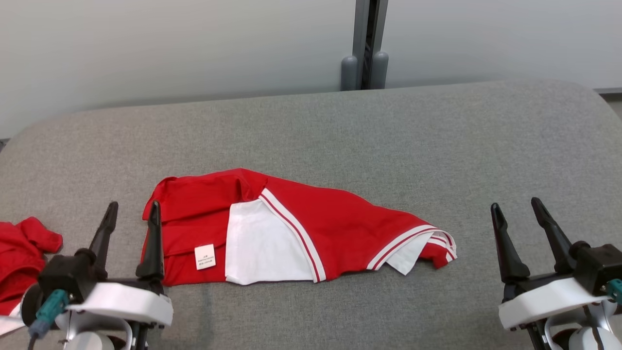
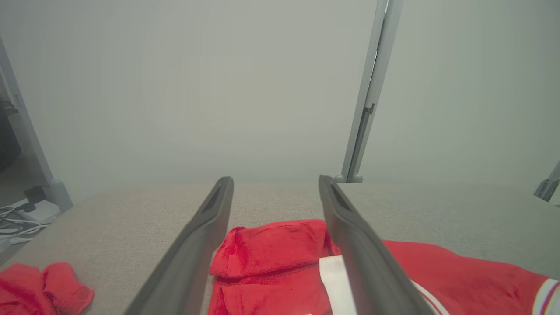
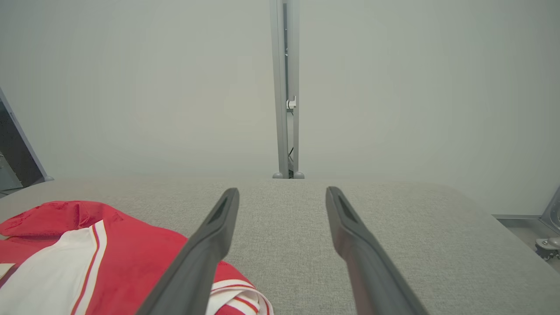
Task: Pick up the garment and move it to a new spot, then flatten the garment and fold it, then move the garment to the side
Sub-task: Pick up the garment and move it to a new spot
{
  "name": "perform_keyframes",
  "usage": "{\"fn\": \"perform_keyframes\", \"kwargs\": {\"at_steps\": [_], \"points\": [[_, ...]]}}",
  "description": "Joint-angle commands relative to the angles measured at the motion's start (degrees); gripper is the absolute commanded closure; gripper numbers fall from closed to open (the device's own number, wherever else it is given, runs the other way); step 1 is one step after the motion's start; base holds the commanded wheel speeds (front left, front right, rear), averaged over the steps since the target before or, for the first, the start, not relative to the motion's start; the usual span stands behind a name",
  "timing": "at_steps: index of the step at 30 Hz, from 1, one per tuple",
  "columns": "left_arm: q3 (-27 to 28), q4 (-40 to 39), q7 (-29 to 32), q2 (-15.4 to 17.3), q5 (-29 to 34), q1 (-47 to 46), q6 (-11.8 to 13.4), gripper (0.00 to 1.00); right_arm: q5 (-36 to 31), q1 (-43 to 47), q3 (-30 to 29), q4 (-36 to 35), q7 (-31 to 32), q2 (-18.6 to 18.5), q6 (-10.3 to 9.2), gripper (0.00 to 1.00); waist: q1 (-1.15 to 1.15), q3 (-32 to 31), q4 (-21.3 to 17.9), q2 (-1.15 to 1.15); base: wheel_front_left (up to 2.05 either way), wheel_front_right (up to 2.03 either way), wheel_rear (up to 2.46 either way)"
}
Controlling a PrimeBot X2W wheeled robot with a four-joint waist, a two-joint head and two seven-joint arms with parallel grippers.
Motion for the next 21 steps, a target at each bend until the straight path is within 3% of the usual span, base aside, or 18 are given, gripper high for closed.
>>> {"fn": "perform_keyframes", "kwargs": {"at_steps": [1, 21], "points": [[-0.3, -0.9, 0.4, 0.4, 0.6, 1.6, 0.6, 0.0, -0.1, 1.1, 0.3, -0.2, 0.4, -0.4, -0.02, 0.0, 0.0, -1.1, -0.1, 0.0, 0.0, 0.0, 0.0], [-2.3, -8.1, 5.2, 1.7, 2.0, 8.3, 4.3, 0.0, -0.8, 5.8, 0.1, -3.5, 2.3, 0.4, -0.02, 0.0, 0.0, -4.6, 0.0, 0.0, 0.0, 0.0, 0.0]]}}
